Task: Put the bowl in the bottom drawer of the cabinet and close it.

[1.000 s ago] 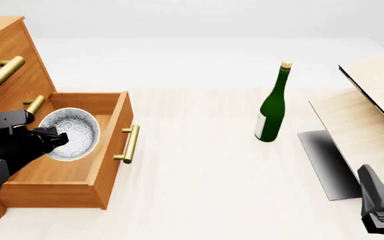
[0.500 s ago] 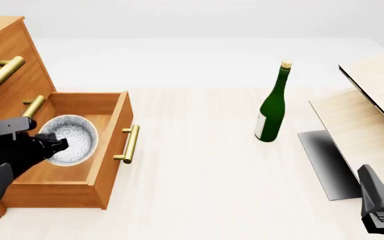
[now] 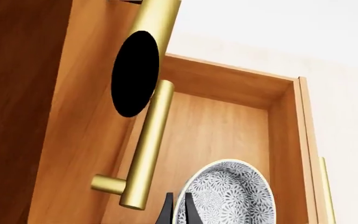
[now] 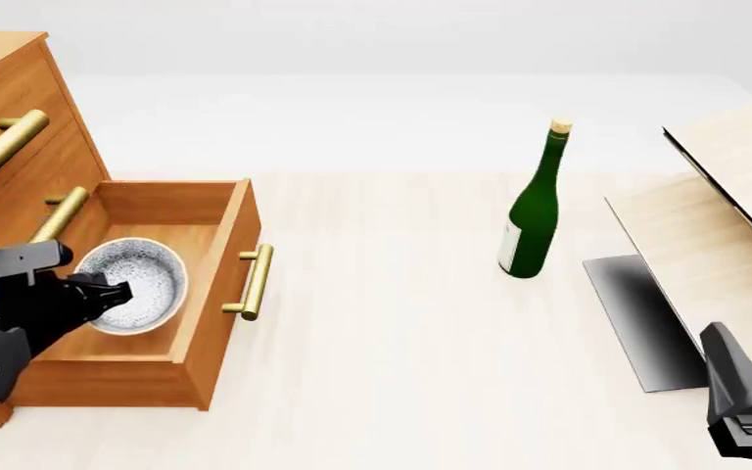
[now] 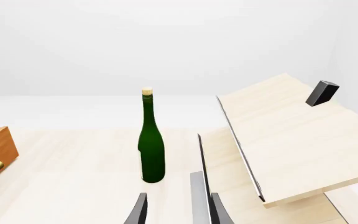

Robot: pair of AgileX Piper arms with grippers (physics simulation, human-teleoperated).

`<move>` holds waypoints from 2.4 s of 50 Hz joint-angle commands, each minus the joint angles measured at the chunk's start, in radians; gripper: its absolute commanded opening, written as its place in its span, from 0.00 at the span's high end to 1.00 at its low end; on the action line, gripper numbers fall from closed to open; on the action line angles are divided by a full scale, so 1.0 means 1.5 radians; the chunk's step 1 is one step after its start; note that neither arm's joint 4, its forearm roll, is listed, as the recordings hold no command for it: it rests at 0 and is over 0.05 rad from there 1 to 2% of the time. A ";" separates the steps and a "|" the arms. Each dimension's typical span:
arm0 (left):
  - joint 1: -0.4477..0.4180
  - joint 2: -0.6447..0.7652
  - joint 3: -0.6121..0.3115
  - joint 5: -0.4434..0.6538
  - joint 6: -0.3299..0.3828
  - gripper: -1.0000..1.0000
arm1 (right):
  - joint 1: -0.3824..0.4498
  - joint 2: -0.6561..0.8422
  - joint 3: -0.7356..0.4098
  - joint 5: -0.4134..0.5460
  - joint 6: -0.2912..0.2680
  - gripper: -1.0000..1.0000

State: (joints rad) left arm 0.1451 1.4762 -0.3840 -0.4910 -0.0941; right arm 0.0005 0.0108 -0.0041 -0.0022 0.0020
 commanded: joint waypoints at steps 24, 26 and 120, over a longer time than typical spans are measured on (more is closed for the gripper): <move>0.010 0.065 -0.005 -0.039 0.012 1.00 | 0.000 0.000 0.000 0.000 0.000 0.00; 0.011 0.068 -0.005 -0.041 0.013 1.00 | 0.000 0.000 0.000 0.000 0.000 0.00; -0.017 -0.139 0.045 0.087 -0.008 0.00 | 0.000 0.000 0.000 0.000 0.000 0.00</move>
State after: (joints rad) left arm 0.1289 1.3104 -0.3283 -0.3874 -0.1040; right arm 0.0005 0.0109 -0.0041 -0.0022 0.0021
